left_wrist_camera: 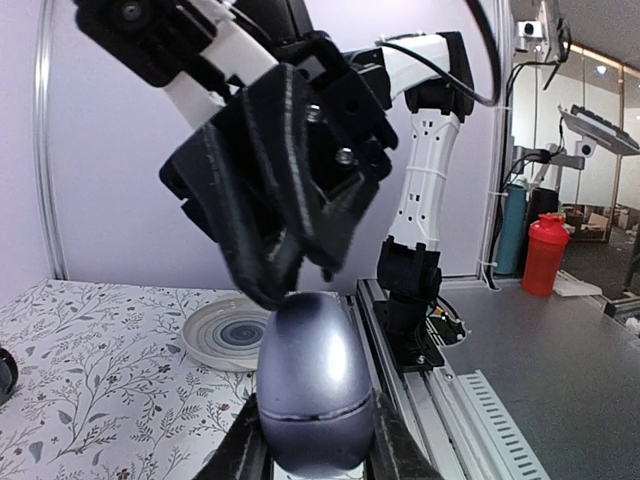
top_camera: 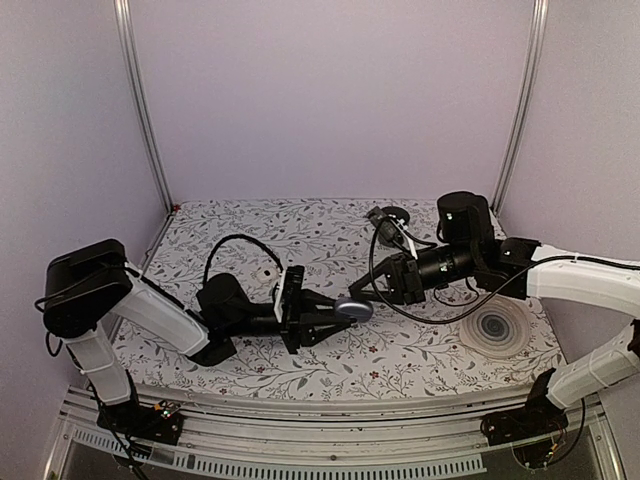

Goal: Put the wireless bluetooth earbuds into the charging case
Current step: Close the charging case with the earbuds, then place the charging case with the earbuds at the corner of the board.

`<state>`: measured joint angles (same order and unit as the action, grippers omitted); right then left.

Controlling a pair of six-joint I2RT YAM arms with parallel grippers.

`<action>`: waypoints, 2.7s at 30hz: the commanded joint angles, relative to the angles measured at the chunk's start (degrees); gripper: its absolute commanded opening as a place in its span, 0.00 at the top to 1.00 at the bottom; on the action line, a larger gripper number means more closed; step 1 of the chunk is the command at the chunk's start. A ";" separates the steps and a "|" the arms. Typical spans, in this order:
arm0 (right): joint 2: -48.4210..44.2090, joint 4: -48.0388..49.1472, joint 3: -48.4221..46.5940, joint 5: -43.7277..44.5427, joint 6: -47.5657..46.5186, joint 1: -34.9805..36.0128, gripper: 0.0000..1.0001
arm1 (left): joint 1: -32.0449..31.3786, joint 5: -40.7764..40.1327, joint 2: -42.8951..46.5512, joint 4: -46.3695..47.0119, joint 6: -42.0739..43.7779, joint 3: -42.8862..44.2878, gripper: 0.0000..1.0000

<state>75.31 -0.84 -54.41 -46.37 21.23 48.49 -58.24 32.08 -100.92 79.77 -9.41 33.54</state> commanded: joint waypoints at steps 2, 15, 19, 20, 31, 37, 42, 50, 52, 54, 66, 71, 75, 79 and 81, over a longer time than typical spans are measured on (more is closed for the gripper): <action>-0.46 -3.11 -0.42 3.09 -3.33 2.83 0.84 | 2.53 0.26 -1.15 0.48 -8.12 2.94 1.00; -7.14 -2.98 5.51 27.31 2.63 -1.20 0.64 | 7.48 -4.85 -2.35 -16.54 -19.21 6.47 1.00; -12.82 0.19 10.96 34.78 6.17 -4.30 0.48 | 8.43 -7.50 -3.95 -33.42 -23.39 11.83 1.00; -13.24 0.18 11.34 36.34 6.61 -4.40 0.46 | 8.49 -7.29 -4.91 -36.25 -24.60 13.14 1.00; -11.69 1.17 13.18 41.36 7.97 -4.95 0.39 | 10.55 -1.75 -18.65 -41.60 -45.25 22.04 1.00; -11.06 0.83 13.14 40.90 6.95 -4.98 0.38 | 11.08 -2.93 -20.65 -42.89 -48.87 23.24 0.81; -11.87 -0.97 13.08 43.09 6.20 -5.31 0.21 | 10.98 -5.66 -18.30 -46.24 -47.19 22.07 0.45; -13.10 -3.84 12.95 44.77 4.40 -8.96 0.01 | 9.97 -11.66 -12.32 -57.58 -39.36 23.16 0.04; -13.84 -3.91 13.65 44.62 4.21 -11.44 0.01 | 9.23 -13.83 -8.93 -62.25 -36.32 24.76 0.04; -14.92 -3.95 14.53 44.28 4.25 -14.30 0.01 | 8.80 -16.48 -6.75 -65.81 -33.75 25.41 0.04; -21.18 5.19 24.19 52.95 -0.76 -34.24 0.01 | 18.26 -29.25 17.89 -69.31 -22.95 17.77 0.04; -20.17 19.81 30.84 55.02 -6.83 -43.90 0.01 | 27.62 -34.33 21.12 -75.50 -22.95 18.13 0.04; -12.16 30.43 32.96 54.67 -11.38 -50.36 0.01 | 32.12 -40.55 22.13 -77.72 -21.28 17.37 0.04; -4.76 49.66 38.79 53.82 -14.42 -51.25 0.01 | 35.48 -46.04 27.21 -67.49 -15.25 9.30 0.04; -0.38 57.71 40.44 53.48 -15.13 -51.30 0.01 | 38.11 -48.19 29.43 -61.12 -14.25 3.82 0.04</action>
<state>68.90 35.38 -17.43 7.25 10.24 -2.66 -24.01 -8.84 -75.90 8.95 -28.58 44.82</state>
